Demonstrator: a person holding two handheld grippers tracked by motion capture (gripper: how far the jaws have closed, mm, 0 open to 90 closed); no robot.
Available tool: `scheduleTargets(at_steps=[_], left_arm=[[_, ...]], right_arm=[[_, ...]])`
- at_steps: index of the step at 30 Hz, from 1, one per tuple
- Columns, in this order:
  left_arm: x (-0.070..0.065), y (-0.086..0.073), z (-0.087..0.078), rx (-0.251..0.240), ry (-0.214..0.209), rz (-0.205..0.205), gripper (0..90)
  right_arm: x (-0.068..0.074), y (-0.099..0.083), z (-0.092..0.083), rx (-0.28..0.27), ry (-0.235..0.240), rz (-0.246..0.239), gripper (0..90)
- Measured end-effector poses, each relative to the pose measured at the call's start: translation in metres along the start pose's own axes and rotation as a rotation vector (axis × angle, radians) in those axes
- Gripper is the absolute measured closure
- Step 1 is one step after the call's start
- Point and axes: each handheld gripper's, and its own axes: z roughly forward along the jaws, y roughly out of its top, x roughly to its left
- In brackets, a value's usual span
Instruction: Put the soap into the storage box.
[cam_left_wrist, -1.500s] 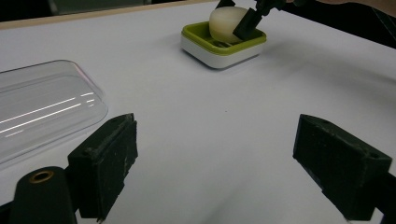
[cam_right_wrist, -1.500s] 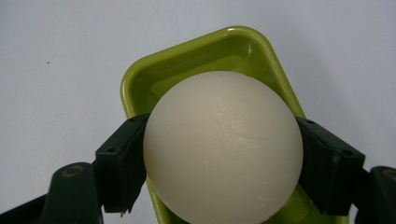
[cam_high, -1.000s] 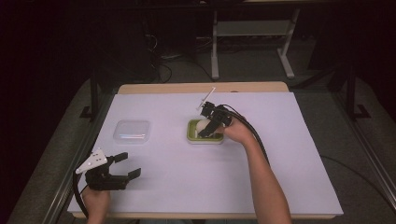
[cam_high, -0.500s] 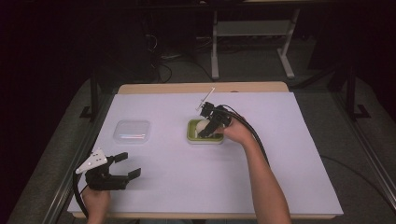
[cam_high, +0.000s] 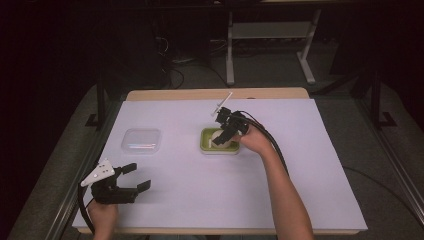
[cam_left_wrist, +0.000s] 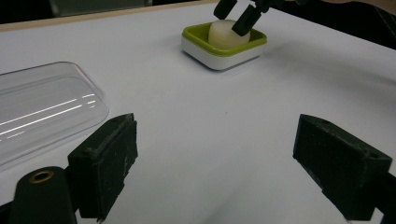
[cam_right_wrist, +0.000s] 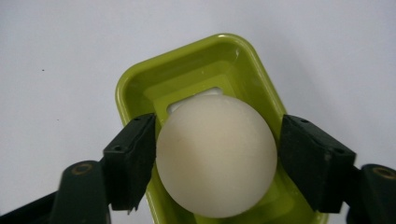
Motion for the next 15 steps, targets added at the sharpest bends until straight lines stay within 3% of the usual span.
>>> scheduleTargets(at_steps=[3, 9, 15], left_arm=[[-0.001, 0.0, 0.0, 0.001, -0.001, 0.004, 13.2], [0.0, 0.0, 0.0, 0.001, 0.002, 0.008, 13.2], [-0.001, 0.0, 0.001, 0.001, -0.002, 0.007, 13.2]], right_arm=[[0.003, 0.0, -0.004, 0.005, -0.013, -0.008, 27.1], [0.002, -0.007, -0.011, 0.009, 0.016, 0.017, 25.2], [0.003, -0.016, -0.023, -0.037, 0.024, 0.023, 26.3]])
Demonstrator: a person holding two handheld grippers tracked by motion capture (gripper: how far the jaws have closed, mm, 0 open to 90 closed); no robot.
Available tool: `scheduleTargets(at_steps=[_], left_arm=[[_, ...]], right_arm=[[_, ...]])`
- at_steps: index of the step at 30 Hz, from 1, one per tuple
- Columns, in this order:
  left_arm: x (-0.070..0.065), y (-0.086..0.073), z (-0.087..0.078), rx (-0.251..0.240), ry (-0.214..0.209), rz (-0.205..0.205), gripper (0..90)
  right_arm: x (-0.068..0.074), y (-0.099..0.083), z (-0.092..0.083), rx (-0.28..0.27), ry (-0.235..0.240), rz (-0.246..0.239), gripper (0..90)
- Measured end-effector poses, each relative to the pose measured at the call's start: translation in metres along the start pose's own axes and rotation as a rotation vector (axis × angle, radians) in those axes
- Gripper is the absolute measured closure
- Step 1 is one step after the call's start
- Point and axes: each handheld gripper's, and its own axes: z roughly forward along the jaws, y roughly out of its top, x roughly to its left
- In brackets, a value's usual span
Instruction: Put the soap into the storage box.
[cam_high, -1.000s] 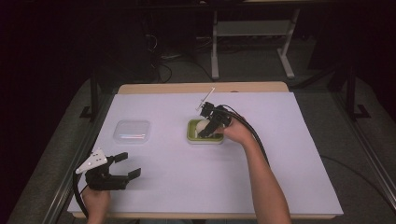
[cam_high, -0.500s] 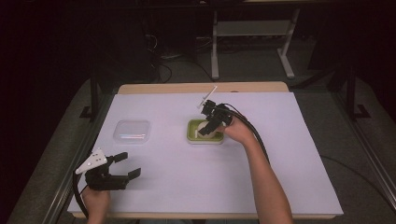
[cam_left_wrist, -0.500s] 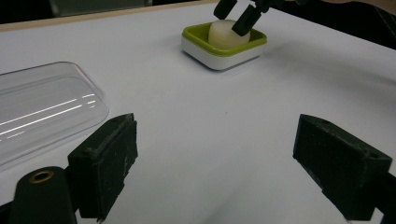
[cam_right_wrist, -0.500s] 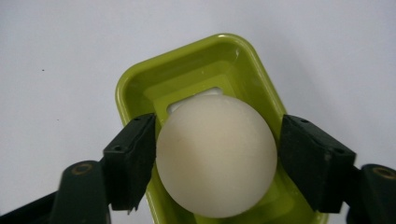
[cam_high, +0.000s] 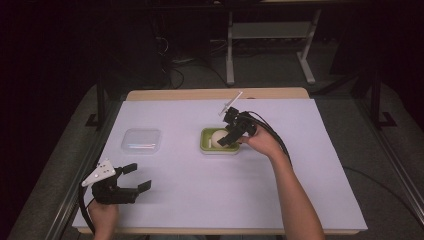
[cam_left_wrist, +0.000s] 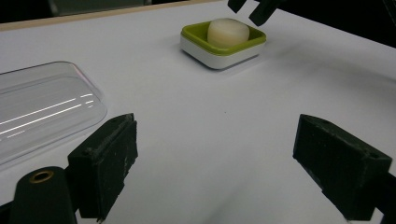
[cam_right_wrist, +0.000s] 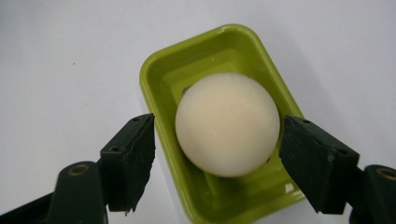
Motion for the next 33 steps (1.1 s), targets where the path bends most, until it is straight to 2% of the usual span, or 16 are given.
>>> scheduleTargets(at_steps=[11, 21, 22, 28, 33], left_arm=[[0.0, 0.0, 0.0, 0.003, 0.002, 0.001, 13.2], [-0.001, 0.0, 0.0, 0.005, 0.002, 0.002, 13.2], [-0.001, 0.0, 0.0, 0.005, 0.002, 0.003, 13.2], [-0.001, 0.0, 0.0, 0.01, 0.002, 0.002, 13.2], [-0.001, 0.0, 0.001, 0.008, 0.001, 0.001, 13.2]], right_arm=[[0.008, -0.017, -0.012, -0.027, 0.023, 0.014, 25.7], [0.015, -0.035, -0.026, -0.057, 0.01, 0.013, 25.9], [0.015, -0.037, -0.026, -0.065, 0.009, 0.001, 25.9], [0.018, -0.049, -0.032, -0.057, 0.018, 0.021, 25.9], [0.023, -0.057, -0.037, -0.079, 0.019, 0.01, 26.2]])
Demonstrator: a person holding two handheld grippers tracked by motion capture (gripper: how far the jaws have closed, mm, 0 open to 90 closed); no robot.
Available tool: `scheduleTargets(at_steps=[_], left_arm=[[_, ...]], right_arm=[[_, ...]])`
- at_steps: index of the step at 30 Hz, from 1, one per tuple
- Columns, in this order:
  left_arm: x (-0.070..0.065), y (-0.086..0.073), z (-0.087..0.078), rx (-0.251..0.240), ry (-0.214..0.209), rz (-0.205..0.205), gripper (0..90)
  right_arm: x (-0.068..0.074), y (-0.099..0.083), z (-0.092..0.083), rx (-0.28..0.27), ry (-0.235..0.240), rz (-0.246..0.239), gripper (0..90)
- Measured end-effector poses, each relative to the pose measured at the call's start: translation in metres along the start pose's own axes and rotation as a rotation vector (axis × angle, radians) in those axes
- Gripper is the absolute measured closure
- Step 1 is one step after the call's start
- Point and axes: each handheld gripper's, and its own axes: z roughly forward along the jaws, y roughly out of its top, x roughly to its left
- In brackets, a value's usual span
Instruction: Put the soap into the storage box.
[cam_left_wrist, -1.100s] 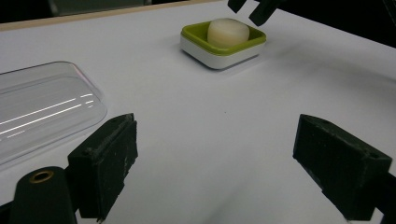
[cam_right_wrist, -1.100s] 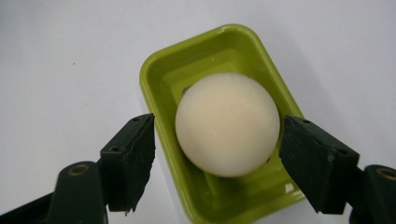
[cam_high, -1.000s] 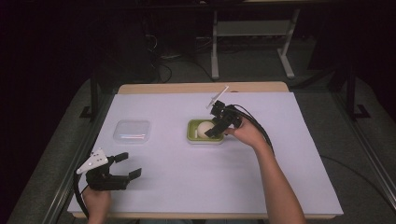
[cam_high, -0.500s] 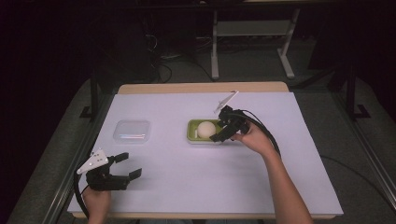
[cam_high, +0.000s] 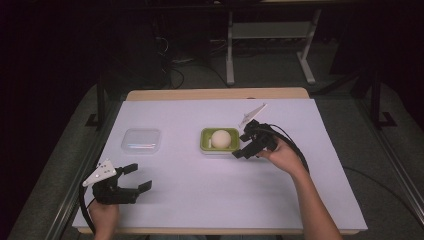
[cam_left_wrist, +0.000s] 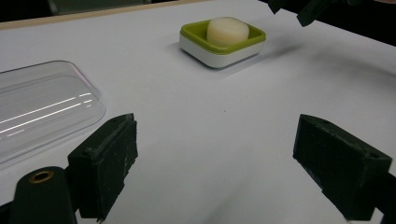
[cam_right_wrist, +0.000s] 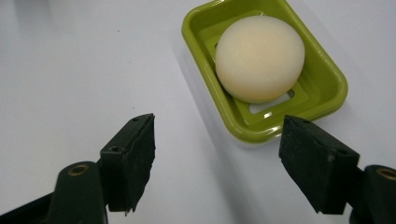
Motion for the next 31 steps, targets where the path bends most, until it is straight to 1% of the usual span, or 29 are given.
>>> scheduleTargets(at_steps=[4, 5, 6, 7, 8, 9, 10, 11, 12, 13, 14, 15, 16, 17, 18, 19, 20, 23, 25, 26, 28, 30, 31], left_arm=[[0.0, 0.0, 0.0, 0.002, 0.002, 0.003, 13.2], [0.0, 0.0, 0.0, 0.002, 0.002, 0.002, 13.2], [0.0, 0.0, 0.0, 0.004, 0.001, 0.004, 13.2], [0.0, 0.0, -0.001, 0.008, 0.001, 0.007, 13.2], [0.0, 0.0, 0.0, 0.004, 0.001, 0.008, 13.2], [0.0, 0.0, 0.0, 0.005, 0.002, 0.011, 13.2], [0.0, 0.0, 0.0, 0.004, 0.001, 0.012, 13.2], [0.0, 0.0, 0.0, 0.004, 0.001, 0.012, 13.2], [0.0, 0.0, 0.0, 0.002, 0.0, 0.001, 13.2], [-0.001, 0.0, 0.0, 0.001, 0.0, -0.002, 13.2], [-0.001, 0.0, 0.0, 0.001, -0.001, 0.001, 13.2], [-0.001, 0.0, 0.0, 0.001, -0.001, 0.002, 13.2], [-0.001, 0.0, 0.0, 0.0, -0.001, 0.002, 13.2], [-0.001, 0.0, 0.0, 0.002, -0.001, 0.003, 13.2], [-0.001, 0.0, 0.0, 0.003, -0.002, 0.005, 13.2], [-0.001, 0.0, 0.001, 0.005, -0.002, 0.006, 13.2], [-0.001, 0.0, 0.001, 0.005, -0.001, 0.004, 13.2], [-0.001, 0.0, 0.001, 0.008, -0.001, 0.01, 13.2], [-0.001, 0.0, 0.001, 0.008, -0.002, 0.008, 13.2], [-0.001, 0.0, 0.001, 0.006, -0.002, 0.006, 13.2], [-0.001, 0.0, 0.002, 0.008, -0.002, 0.004, 13.2], [-0.002, 0.0, 0.003, 0.009, -0.004, 0.002, 13.2], [-0.002, 0.0, 0.003, 0.009, -0.005, 0.004, 13.2]], right_arm=[[0.005, -0.005, -0.004, 0.003, 0.006, -0.004, 25.6], [0.008, -0.006, -0.006, -0.001, 0.0, -0.005, 25.7], [0.01, -0.008, -0.007, -0.006, 0.002, -0.012, 25.7], [0.012, -0.009, -0.008, -0.008, 0.005, -0.009, 25.7], [0.015, -0.011, -0.01, -0.009, 0.002, -0.007, 25.7], [0.016, -0.013, -0.011, -0.012, -0.002, -0.016, 25.7], [0.018, -0.015, -0.012, -0.006, 0.001, -0.014, 25.7], [0.021, -0.018, -0.013, -0.013, -0.004, -0.018, 25.7], [0.024, -0.02, -0.015, -0.018, 0.002, -0.001, 25.7], [0.027, -0.022, -0.017, -0.022, 0.003, 0.005, 25.7], [0.028, -0.025, -0.019, -0.022, -0.004, 0.003, 25.7], [0.031, -0.028, -0.02, -0.023, -0.003, 0.014, 25.7], [0.032, -0.032, -0.021, -0.026, -0.002, 0.003, 25.7], [0.035, -0.036, -0.024, -0.024, -0.007, 0.005, 25.7], [0.036, -0.039, -0.024, -0.031, -0.012, -0.007, 25.7], [0.039, -0.042, -0.026, -0.034, -0.01, 0.004, 25.7], [0.041, -0.046, -0.028, -0.036, -0.014, 0.001, 25.7], [0.049, -0.059, -0.033, -0.045, -0.013, 0.025, 25.7], [0.056, -0.072, -0.033, -0.05, -0.015, 0.025, 25.3], [0.06, -0.078, -0.033, -0.049, -0.017, 0.036, 25.1], [0.068, -0.092, -0.032, -0.054, -0.033, 0.044, 25.0], [0.074, -0.104, -0.032, -0.08, -0.062, 0.051, 25.0], [0.077, -0.11, -0.031, -0.095, -0.064, 0.06, 25.3]])
